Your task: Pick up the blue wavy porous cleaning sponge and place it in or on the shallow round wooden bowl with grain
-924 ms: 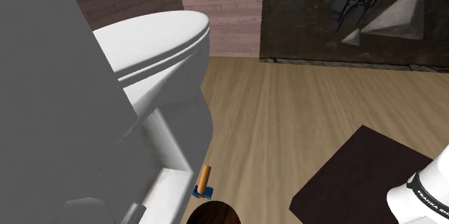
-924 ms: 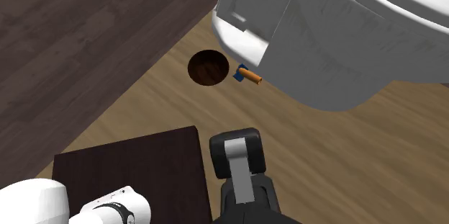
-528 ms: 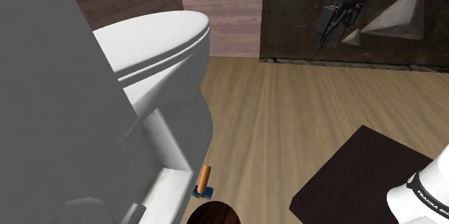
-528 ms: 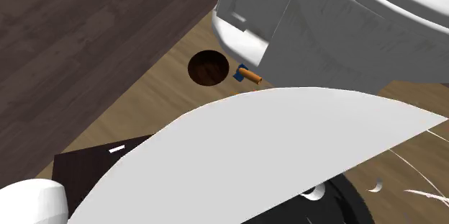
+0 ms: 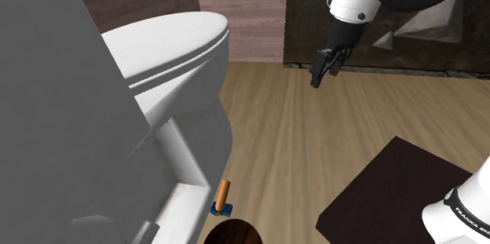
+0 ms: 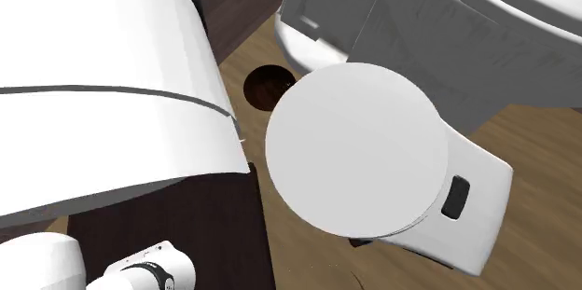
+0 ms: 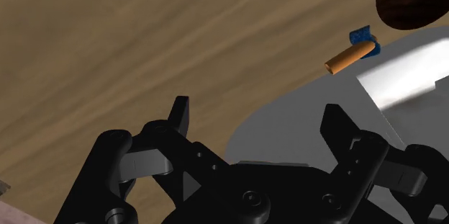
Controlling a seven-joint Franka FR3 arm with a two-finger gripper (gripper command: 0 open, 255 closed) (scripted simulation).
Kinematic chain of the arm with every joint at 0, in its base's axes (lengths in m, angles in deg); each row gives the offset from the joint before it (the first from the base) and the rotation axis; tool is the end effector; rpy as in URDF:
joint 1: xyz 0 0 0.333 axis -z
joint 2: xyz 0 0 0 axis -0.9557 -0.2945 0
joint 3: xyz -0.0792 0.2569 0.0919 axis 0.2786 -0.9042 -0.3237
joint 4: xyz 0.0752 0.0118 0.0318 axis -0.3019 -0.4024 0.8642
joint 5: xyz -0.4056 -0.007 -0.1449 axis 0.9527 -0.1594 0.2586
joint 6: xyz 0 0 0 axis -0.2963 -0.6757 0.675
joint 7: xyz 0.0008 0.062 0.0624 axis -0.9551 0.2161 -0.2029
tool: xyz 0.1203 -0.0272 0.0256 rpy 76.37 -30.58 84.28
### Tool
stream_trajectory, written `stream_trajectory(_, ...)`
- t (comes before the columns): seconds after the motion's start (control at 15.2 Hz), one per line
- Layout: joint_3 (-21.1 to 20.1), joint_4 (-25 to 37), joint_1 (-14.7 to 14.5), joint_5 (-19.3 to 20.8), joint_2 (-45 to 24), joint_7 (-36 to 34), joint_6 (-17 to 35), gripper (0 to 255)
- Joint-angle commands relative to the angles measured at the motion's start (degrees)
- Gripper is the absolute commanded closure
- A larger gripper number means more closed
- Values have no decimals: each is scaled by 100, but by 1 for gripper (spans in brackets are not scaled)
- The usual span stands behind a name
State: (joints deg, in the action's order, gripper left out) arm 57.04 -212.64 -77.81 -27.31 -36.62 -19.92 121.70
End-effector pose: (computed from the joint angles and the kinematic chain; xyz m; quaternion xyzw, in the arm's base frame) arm 0.4300 0.1155 0.4559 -0.9952 -0.0421 -0.0808 0.0345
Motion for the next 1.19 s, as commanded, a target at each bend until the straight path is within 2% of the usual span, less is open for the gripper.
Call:
stream_trajectory(0.0, -146, -134, -95, -56, -196, -26, 365, 0)
stream_trajectory(0.4, -578, -286, -298, -99, -1112, -111, 1494, 0)
stream_trajectory(0.66, -878, -249, -378, 10, -1846, -239, 2223, 0)
stream_trajectory(0.92, -1174, -102, -408, 326, -2660, -491, 2902, 0)
stream_trajectory(1.12, -1352, 79, -429, 767, -3315, -812, 3355, 0)
